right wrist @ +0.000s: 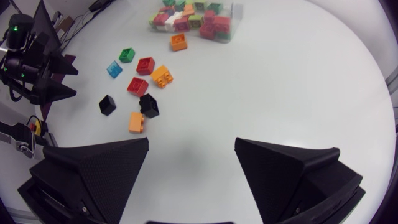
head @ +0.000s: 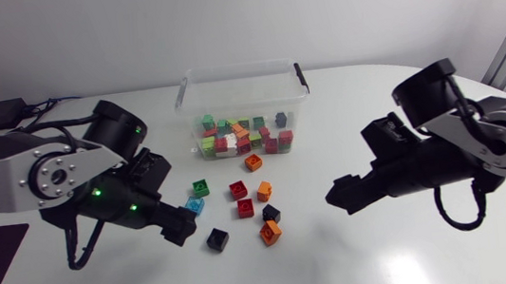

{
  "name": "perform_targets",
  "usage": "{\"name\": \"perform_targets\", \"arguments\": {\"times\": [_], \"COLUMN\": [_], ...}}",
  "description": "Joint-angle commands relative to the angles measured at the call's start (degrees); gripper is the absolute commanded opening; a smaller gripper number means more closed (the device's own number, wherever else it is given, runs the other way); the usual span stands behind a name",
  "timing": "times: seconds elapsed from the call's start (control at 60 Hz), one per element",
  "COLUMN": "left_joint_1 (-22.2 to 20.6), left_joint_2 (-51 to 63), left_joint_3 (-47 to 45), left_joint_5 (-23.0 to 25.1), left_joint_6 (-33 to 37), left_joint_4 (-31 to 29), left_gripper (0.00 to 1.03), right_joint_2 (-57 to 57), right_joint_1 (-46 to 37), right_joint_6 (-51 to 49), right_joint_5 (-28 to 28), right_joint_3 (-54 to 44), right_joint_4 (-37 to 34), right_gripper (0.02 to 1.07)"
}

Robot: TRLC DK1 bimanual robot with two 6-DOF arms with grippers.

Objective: Place the duplo bricks in the container

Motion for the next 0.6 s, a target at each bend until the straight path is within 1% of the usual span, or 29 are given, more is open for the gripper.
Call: {"name": "perform_targets", "arguments": {"times": [0.0,0.083,0.167,0.217,0.317,0.35,0.5,0.55,0.583], "left_joint_1": [-1.8,-3.8,-5.0,-5.7,-6.9,-7.0,-7.3,-7.3,-7.3], "left_joint_2": [3.8,6.9,10.7,13.1,15.8,16.8,19.8,20.5,21.2], "left_joint_3": [2.6,4.2,6.1,7.1,8.2,8.5,8.8,8.8,9.0], "left_joint_5": [1.3,1.4,1.4,1.4,1.4,1.4,1.4,1.4,1.4], "left_joint_6": [0.6,0.3,0.3,0.4,0.3,0.1,-0.1,0.0,-0.1], "left_joint_4": [-0.4,-0.4,-0.4,-0.4,-0.4,-0.2,1.5,1.9,2.1], "left_gripper": [0.96,0.94,0.93,0.93,0.9,0.87,0.85,0.81,0.81], "right_joint_2": [4.2,7.1,11.2,13.4,18.0,19.8,24.4,25.8,26.6], "right_joint_1": [1.2,2.4,2.5,2.7,4.9,5.9,8.6,8.8,9.0], "right_joint_6": [-0.3,-0.3,-0.5,-0.9,-0.9,-0.7,-0.5,-0.5,-0.5], "right_joint_5": [-0.9,-2.4,-6.1,-6.7,-7.9,-9.1,-9.5,-9.7,-9.9], "right_joint_3": [2.4,4.0,6.1,7.2,9.2,10.2,12.3,12.9,13.3], "right_joint_4": [-1.7,-2.5,-3.2,-3.3,-3.1,-3.0,-1.9,-1.9,-1.9], "right_gripper": [1.02,1.02,1.01,0.99,0.98,0.97,0.97,0.97,0.97]}}
